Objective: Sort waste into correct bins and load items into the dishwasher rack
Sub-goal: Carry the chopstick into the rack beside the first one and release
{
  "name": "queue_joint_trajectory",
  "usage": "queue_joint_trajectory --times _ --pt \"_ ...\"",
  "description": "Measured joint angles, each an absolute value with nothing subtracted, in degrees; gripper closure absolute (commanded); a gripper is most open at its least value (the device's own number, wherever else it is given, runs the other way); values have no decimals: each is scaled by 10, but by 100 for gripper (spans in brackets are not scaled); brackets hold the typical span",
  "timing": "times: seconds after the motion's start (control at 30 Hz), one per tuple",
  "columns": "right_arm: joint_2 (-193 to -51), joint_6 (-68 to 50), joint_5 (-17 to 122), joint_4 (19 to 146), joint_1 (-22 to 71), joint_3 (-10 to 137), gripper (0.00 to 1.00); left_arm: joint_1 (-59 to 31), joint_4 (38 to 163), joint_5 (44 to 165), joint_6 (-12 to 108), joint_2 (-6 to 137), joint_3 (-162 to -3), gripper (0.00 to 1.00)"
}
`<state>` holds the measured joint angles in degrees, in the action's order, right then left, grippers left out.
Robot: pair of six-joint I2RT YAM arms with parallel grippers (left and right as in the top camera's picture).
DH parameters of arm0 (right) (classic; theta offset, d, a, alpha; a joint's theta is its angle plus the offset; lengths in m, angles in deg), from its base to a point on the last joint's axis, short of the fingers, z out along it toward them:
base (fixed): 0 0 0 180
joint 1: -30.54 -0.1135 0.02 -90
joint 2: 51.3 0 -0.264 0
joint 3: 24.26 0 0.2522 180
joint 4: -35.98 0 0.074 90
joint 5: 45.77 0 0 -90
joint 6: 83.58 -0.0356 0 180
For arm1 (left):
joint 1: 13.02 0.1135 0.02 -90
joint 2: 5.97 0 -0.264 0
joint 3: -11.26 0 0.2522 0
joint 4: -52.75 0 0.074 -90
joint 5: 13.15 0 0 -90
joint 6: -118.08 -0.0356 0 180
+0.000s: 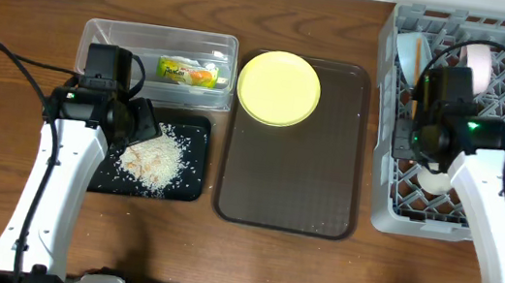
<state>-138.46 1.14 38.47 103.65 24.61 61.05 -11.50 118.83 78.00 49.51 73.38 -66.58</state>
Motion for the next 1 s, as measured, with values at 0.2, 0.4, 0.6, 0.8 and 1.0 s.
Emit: queue_joint_trajectory --times 0.2,0.4,0.6,0.8,1.0 --pt "-1414 35 393 1019 252 610 97 -115 1188 780 495 734 -666 32" --pt "-1447 44 397 1018 252 610 69 -115 1188 780 495 734 -666 32" --pt "-1449 46 397 1012 252 610 66 -115 1188 780 495 734 -666 32" --pt "-1449 46 397 1005 252 610 65 -115 1188 780 495 734 -666 32" --pt "-1449 46 410 977 252 610 66 -115 1188 780 495 734 -666 32"
